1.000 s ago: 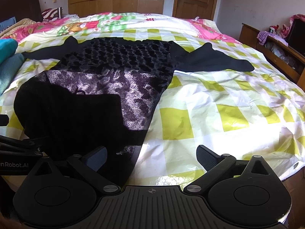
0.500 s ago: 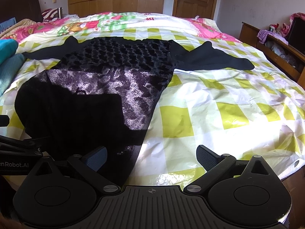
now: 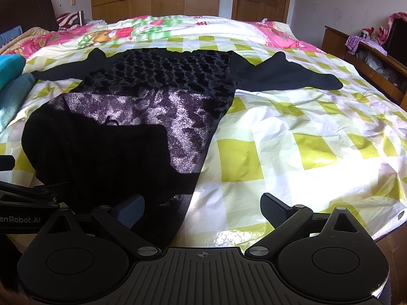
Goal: Fold small clothes
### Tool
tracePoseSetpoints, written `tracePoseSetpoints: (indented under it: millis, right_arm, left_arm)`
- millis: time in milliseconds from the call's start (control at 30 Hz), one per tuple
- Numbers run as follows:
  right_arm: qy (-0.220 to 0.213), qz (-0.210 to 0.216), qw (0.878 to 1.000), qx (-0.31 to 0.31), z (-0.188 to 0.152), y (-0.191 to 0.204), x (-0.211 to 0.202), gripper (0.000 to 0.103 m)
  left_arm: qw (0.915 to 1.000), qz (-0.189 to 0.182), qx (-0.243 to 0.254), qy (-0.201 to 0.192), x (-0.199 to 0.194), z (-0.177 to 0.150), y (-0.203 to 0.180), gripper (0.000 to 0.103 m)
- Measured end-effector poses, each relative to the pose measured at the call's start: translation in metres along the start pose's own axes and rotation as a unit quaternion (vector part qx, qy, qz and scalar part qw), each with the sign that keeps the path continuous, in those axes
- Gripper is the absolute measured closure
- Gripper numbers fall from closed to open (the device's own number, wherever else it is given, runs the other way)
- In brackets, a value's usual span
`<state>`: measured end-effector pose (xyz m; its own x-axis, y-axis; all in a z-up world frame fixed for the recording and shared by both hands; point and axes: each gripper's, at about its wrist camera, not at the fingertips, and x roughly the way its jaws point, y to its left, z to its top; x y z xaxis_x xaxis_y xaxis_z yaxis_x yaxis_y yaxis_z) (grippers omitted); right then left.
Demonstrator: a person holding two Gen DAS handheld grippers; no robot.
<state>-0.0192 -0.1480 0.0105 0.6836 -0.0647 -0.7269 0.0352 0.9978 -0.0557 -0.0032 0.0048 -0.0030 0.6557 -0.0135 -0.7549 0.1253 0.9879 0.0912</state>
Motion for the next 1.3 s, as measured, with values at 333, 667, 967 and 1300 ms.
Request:
tracePoseSetpoints:
  millis: [333,667,967,1300]
  right_arm:
    - [0.000,0.002,1.000,0.003,-0.0006,-0.0005,0.0009,0.005]
    - [0.004,0.006,1.000,0.009,-0.0005,-0.0025,0.0040,0.008]
    - [0.003,0.009,1.000,0.011,0.0023,-0.0030,0.0056,0.009]
    - [0.003,0.008,1.000,0.011,0.0032,-0.0031,0.0082,0.009]
  left_arm:
    - [1.0000,0.001,0.001,-0.001,0.0001,0.0000,0.0002,0.000]
    - [1.0000,-0.005,0.005,-0.002,-0.0001,0.0024,-0.0025,0.000]
    - [1.0000,-0.005,0.001,-0.003,0.0009,0.0050,-0.0018,0.000]
    - [0.9999,0.000,0.010,-0.005,0.0021,0.0066,-0.0043,0.000]
